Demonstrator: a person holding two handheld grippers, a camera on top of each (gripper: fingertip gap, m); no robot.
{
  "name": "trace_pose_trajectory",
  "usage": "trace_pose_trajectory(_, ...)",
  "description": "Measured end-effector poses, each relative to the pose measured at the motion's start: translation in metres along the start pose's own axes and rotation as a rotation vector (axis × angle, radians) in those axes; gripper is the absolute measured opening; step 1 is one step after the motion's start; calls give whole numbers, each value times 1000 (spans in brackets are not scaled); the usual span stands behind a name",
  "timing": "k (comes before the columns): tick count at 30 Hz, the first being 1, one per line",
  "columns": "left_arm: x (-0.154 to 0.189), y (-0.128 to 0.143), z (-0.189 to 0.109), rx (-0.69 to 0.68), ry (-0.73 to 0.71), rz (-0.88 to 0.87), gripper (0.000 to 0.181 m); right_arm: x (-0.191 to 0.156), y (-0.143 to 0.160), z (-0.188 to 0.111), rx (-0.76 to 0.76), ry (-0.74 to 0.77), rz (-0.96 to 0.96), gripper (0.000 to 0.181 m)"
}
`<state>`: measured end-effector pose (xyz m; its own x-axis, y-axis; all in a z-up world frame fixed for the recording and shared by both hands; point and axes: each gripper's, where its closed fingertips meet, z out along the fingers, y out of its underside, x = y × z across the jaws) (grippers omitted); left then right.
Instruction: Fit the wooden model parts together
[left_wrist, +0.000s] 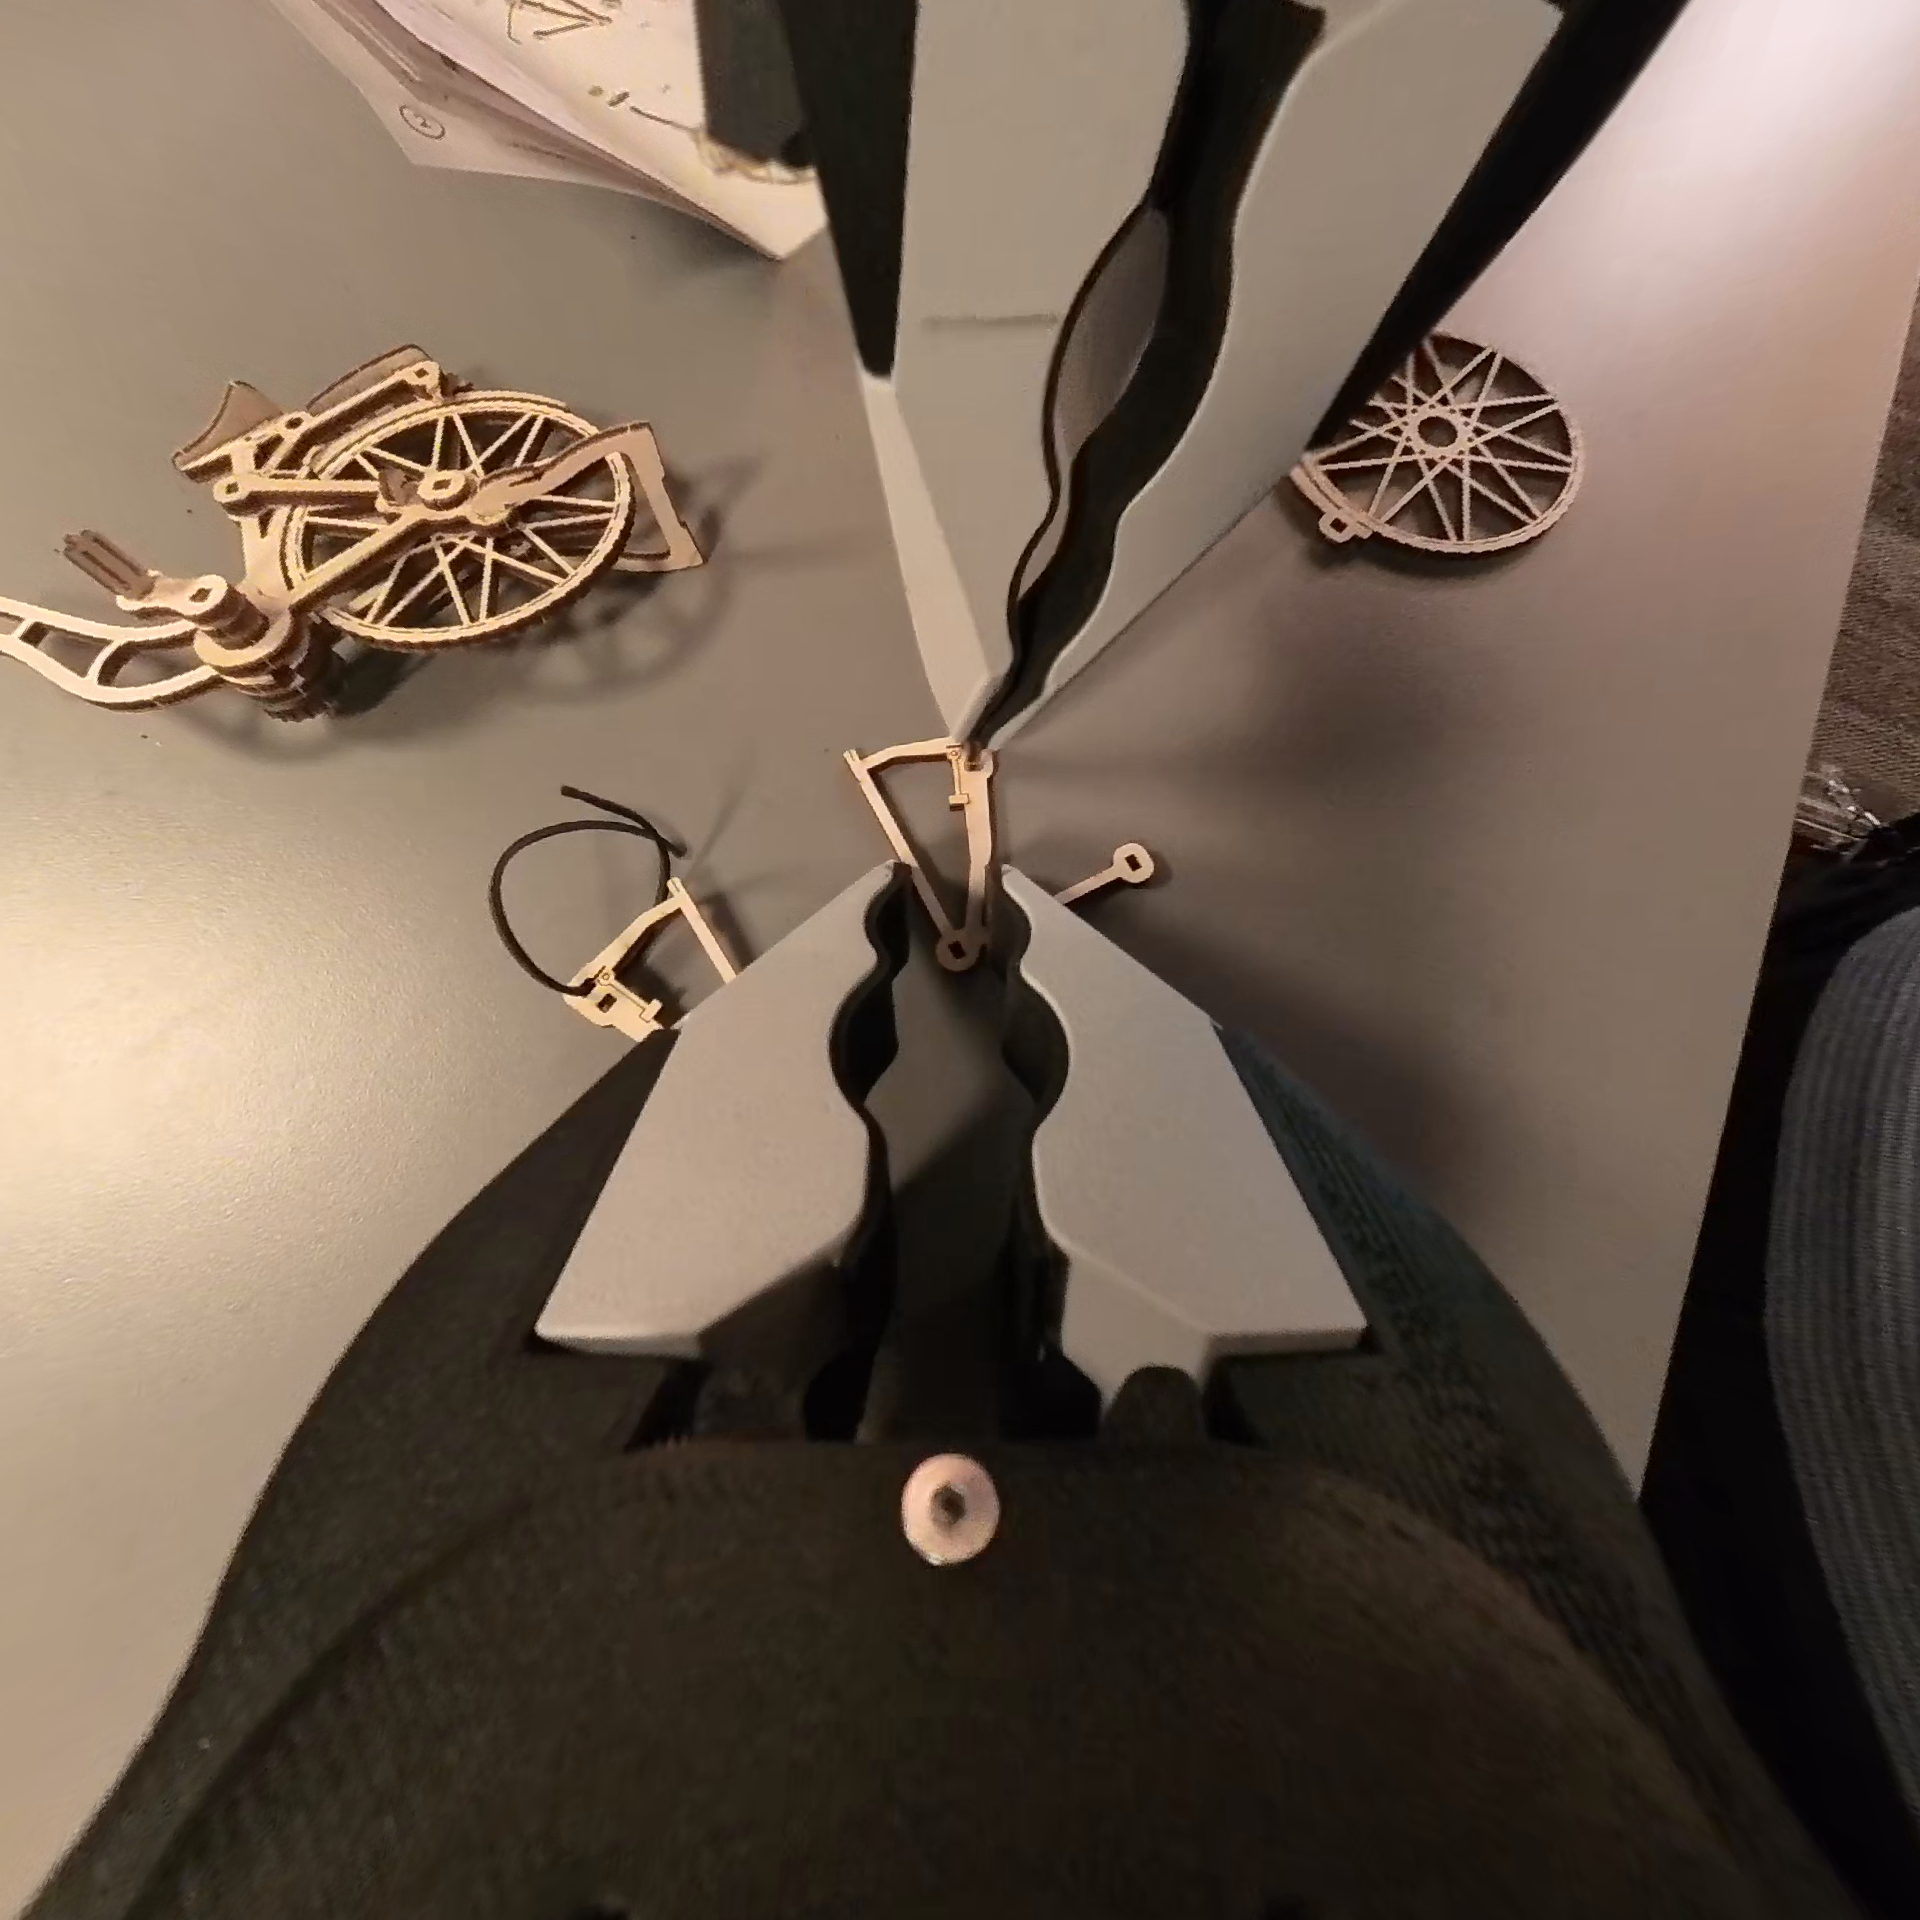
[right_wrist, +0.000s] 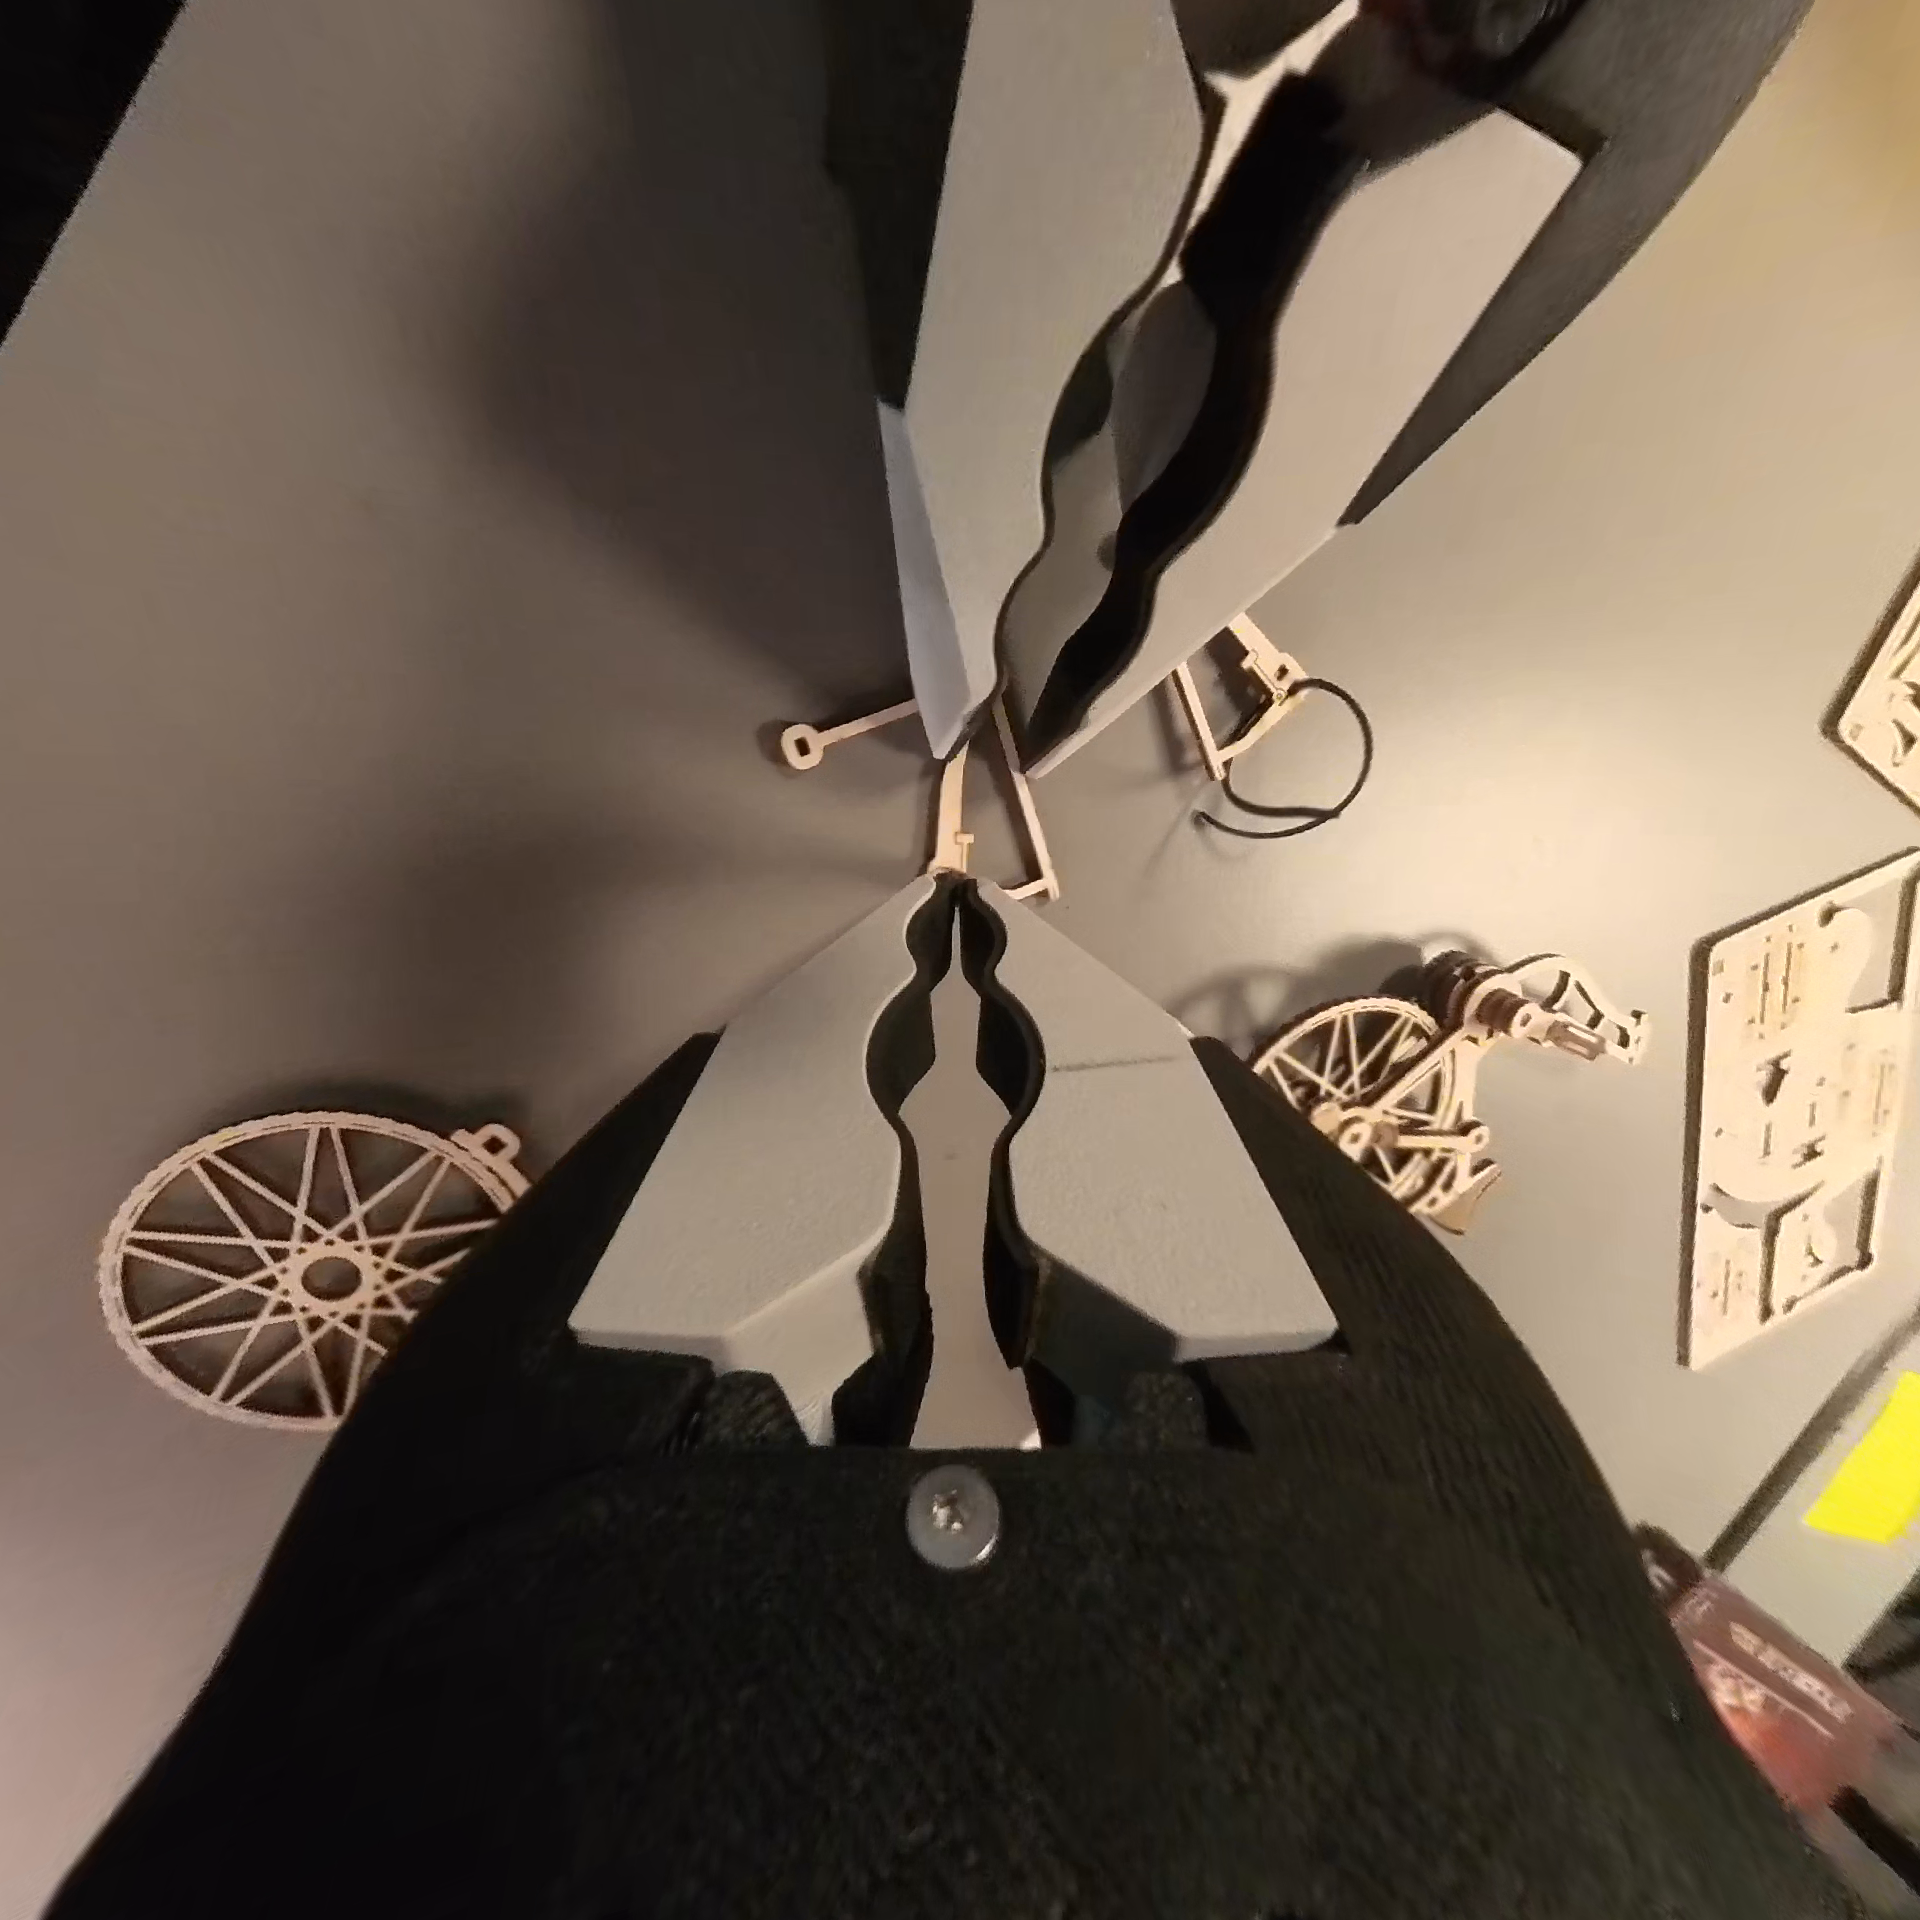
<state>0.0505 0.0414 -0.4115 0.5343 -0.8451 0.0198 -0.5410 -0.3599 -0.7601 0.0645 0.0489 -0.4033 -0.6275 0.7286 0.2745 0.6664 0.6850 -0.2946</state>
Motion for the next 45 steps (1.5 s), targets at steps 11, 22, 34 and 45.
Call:
trace_pose_trajectory(11,0,0,0,0,7,-3,13,-2,-1,-3,90,39,147,0)
trace_pose_trajectory(22,0,0,0,0,14,-4,13,-2,0,-2,55,-68,120,0)
trace_pose_trajectory(34,0,0,0,0,15,-5,13,-2,0,0,-19,-178,106,0)
trace_pose_trajectory(45,0,0,0,1,15,-5,13,-2,1,0,-19,-198,143,0)
